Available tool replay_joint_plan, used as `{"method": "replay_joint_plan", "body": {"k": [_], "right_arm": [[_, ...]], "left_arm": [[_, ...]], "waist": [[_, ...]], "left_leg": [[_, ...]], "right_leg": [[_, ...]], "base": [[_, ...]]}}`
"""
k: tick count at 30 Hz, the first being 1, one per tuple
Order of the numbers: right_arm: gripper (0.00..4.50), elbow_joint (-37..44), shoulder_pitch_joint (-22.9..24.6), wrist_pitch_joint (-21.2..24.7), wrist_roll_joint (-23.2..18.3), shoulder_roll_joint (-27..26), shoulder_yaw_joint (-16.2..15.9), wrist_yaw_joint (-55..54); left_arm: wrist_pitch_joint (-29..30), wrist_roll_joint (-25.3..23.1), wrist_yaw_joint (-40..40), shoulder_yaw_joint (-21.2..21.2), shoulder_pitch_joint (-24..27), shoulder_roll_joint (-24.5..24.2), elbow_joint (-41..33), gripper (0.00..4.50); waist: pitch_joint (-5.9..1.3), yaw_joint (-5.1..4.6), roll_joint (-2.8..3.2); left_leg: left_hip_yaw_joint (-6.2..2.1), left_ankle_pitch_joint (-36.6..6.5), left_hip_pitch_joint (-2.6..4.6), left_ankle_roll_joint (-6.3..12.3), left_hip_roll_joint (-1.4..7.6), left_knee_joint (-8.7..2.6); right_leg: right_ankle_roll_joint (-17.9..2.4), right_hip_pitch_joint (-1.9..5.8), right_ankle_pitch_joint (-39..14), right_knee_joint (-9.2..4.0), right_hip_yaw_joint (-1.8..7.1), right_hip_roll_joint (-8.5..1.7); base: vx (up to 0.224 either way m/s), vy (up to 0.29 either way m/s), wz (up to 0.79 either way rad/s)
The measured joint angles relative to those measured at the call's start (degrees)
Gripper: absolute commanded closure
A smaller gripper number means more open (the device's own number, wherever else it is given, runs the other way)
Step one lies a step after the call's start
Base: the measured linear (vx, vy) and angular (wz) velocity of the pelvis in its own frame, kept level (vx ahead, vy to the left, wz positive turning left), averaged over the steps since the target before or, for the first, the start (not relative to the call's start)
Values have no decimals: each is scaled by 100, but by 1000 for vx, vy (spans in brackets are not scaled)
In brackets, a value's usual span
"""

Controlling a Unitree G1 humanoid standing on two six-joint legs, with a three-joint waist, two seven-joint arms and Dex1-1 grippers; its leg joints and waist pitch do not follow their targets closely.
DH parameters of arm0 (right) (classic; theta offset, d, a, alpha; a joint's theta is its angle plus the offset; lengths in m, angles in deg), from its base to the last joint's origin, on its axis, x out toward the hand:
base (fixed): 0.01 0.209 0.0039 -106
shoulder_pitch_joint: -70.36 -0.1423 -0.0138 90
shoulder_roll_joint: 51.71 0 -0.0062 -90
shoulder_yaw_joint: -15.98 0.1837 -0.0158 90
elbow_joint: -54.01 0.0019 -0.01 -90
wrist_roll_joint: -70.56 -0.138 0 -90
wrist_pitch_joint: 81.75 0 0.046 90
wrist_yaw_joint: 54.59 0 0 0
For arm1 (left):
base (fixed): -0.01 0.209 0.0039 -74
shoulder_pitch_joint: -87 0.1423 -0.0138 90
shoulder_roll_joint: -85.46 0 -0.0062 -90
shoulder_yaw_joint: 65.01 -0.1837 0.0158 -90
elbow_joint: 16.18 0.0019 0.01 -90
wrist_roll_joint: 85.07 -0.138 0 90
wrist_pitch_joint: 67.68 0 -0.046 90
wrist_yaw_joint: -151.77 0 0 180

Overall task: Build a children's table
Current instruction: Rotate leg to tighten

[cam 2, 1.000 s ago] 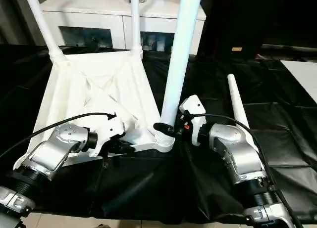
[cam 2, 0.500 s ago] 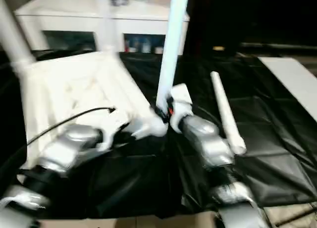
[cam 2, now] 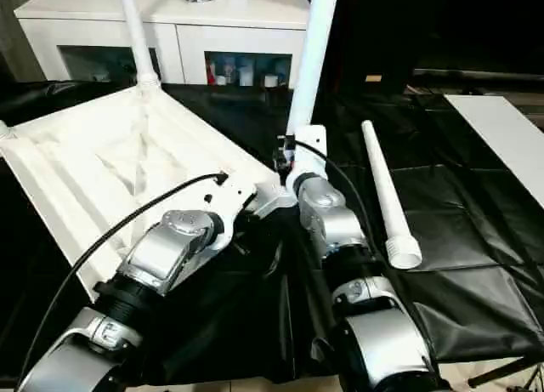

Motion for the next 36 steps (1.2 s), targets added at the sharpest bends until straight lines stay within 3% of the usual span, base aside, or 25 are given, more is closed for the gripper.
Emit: {"method": "replay_joint_plan", "body": {"k": [2, 3, 5, 7, 13, 16, 19, 22, 29, 36], "right_arm": [[266, -132, -19, -176, 14, -26, 61, 111], [231, -163, -23, -215, 14, -31, 79, 142], [231, -203, -24, -290, 13, -16, 115, 283], [192, -207, -24, -318, 15, 3, 118, 373], [145, -102, 157, -258, -13, 247, 31, 989], [107, 458, 433, -140, -88, 443, -108, 1681], [98, 1411, 963, 135, -218, 939, -419, 2666], [59, 2041, 1350, 317, -299, 1326, -653, 3323], [53, 3140, 2171, 605, -613, 2403, -942, 4735], [53, 3468, 2268, 741, -639, 2482, -1013, 5227]], "left_arm": [[1, 11, 7, 12, 0, -28, -1, 450], [0, 16, 8, 17, -1, -32, -1, 450], [0, 29, 22, 46, -1, -54, -10, 450], [0, 42, 49, 62, -2, -75, -18, 450], [-90, 176, 356, 57, -33, -291, -138, 450], [-317, 190, 632, 39, -32, -556, -141, 450], [-603, 236, 1113, 1, 20, -900, -174, 450], [-775, 304, 1573, -2, 130, -1180, -272, 450], [-1217, 718, 3137, -169, 584, -2176, -827, 450], [-1273, 814, 3761, -330, 740, -2427, -1119, 450]], "waist": [[2, -16, -4], [2, -21, -4], [4, -33, -4], [6, -32, -1], [52, 73, 70], [64, 107, 85], [71, 155, 92], [79, 171, 91], [116, 278, 104], [122, 291, 101]], "left_leg": [[1, 0, 0, 0, 0, 0], [2, 0, 0, 0, 0, 0], [2, 0, -1, 0, 0, 0], [2, 0, -2, -1, 0, -2], [14, 6, -82, 1, 6, -9], [30, 24, -95, 30, 25, -8], [53, 26, -101, 32, 36, -6], [74, 25, -100, 33, 43, -1], [91, 20, -105, 28, 52, 7], [99, 18, -114, 38, 53, 43]], "right_leg": [[-1, -2, 1, -2, 1, -1], [-1, -2, 1, -2, 1, -1], [0, -5, 2, -2, 2, -1], [1, -7, 2, -2, 0, -1], [22, -88, 24, 5, -1, -2], [26, -107, 27, 9, -5, 6], [26, -111, 26, 2, -7, 6], [26, -112, 26, 3, 1, 5], [26, -111, 26, 1, -1, 2], [25, -110, 27, 21, -1, -7]], "base": [[0, 0, 0], [0, 0, 0], [0, 0, 0], [0, 0, 0], [0, 0, 0], [0, 0, 0], [0, 0, 0], [0, 0, 0], [0, 0, 0], [0, 0, 0]]}}
